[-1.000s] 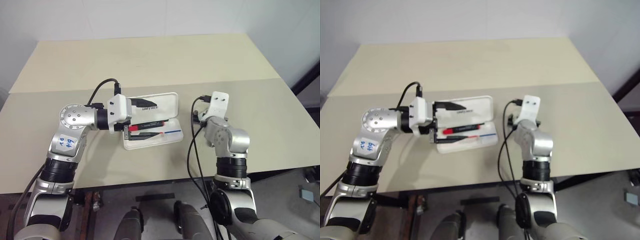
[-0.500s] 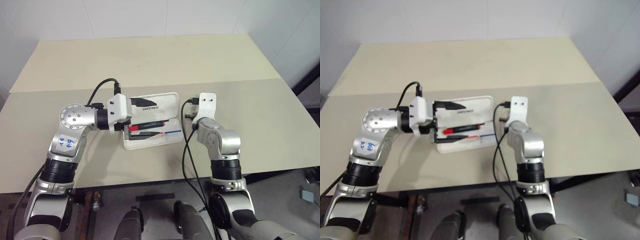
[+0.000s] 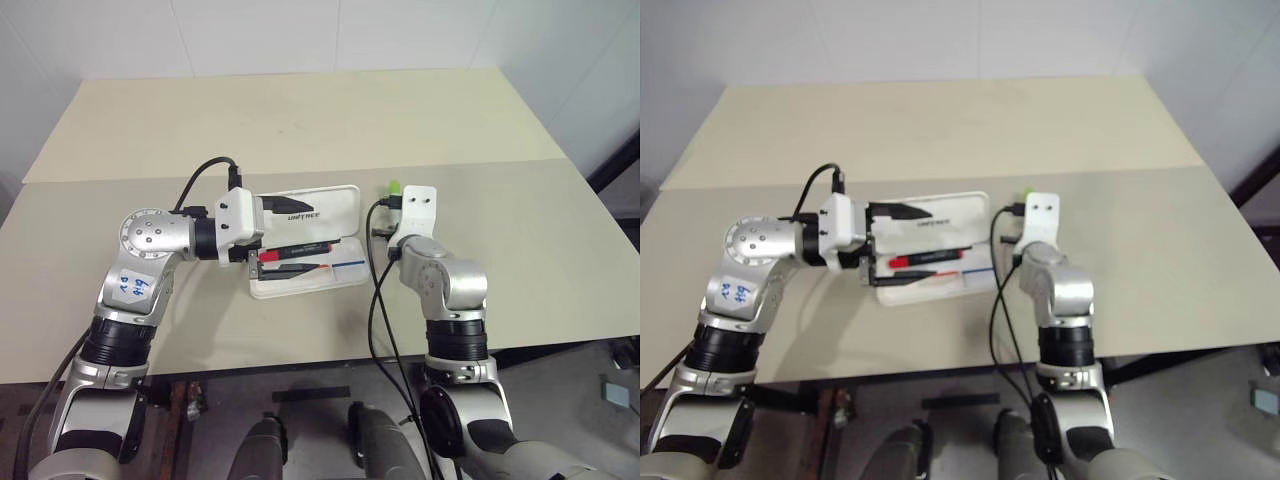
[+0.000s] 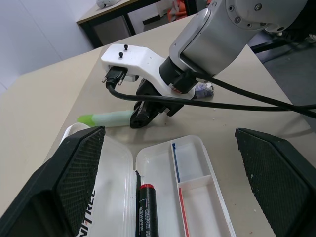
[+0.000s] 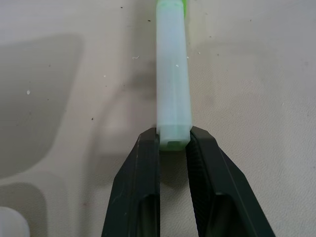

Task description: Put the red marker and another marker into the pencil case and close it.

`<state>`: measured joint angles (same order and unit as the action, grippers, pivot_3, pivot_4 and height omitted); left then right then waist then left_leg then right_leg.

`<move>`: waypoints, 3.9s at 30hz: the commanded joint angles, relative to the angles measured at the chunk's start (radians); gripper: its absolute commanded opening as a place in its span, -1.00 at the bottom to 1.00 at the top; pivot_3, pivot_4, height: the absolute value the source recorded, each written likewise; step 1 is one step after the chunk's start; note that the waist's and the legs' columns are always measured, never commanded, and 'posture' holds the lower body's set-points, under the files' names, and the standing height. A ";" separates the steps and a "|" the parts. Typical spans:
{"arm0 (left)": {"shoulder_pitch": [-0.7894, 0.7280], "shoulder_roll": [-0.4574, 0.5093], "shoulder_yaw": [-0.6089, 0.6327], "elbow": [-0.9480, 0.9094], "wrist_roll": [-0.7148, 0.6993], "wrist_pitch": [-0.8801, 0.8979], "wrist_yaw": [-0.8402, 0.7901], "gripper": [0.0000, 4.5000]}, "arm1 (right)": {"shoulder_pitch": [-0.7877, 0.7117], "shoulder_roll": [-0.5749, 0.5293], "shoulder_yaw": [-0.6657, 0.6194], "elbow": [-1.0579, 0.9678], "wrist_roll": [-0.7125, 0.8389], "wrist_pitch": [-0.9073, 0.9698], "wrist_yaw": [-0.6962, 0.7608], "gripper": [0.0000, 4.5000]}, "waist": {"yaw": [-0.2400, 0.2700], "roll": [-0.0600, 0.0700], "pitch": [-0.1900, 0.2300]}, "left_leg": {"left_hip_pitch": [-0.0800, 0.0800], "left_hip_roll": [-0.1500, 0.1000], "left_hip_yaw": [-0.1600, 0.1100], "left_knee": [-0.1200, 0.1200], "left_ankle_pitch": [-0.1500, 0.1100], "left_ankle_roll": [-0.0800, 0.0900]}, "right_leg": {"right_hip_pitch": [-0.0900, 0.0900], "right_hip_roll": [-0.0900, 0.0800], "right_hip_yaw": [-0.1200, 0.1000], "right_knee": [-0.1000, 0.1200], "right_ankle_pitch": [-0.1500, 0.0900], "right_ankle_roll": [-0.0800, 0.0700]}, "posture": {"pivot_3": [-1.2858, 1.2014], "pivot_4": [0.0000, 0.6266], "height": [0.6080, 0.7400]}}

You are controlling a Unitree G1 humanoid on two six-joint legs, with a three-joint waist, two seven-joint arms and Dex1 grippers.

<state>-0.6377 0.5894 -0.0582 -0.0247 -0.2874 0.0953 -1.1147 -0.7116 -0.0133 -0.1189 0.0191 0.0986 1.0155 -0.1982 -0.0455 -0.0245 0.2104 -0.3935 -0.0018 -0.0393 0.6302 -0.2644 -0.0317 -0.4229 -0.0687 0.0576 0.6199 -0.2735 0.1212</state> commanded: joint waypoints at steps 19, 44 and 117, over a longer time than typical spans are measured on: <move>0.011 0.014 0.057 0.106 -0.032 -0.091 -0.006 1.00 | 0.267 -0.529 -0.063 -0.286 0.186 -0.230 0.651 -0.72 | 0.019 0.000 0.000 | -0.008 0.000 0.000 0.004 0.000 0.000 | -0.007 0.001 0.000 0.000 0.001 0.001 | 0.03 -0.52 1.00; 0.192 0.195 0.249 0.132 -0.210 0.033 -0.181 1.00 | 0.272 -0.708 0.108 -0.055 0.252 -0.977 1.442 -0.72 | 0.016 0.000 0.000 | -0.006 0.002 0.001 0.018 0.000 0.000 | -0.003 0.003 0.002 0.005 0.002 0.002 | 0.03 -0.52 1.00; 0.275 0.192 0.179 0.205 -0.127 -0.163 -0.214 1.00 | -0.200 -0.399 0.450 0.402 -0.177 -1.409 1.276 0.91 | 0.012 0.000 0.000 | -0.007 0.003 0.001 0.017 0.000 -0.002 | -0.005 0.003 0.000 0.007 0.002 -0.001 | 0.03 -0.52 1.00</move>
<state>-0.3598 0.7847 0.1084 0.1754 -0.4183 -0.0484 -1.3318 -0.8816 -0.4110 0.3733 0.4713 -0.1234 -0.4007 1.0645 -0.0338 -0.0242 0.2108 -0.4001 0.0008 -0.0383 0.6476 -0.2648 -0.0334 -0.4282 -0.0661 0.0582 0.6267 -0.2713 0.1203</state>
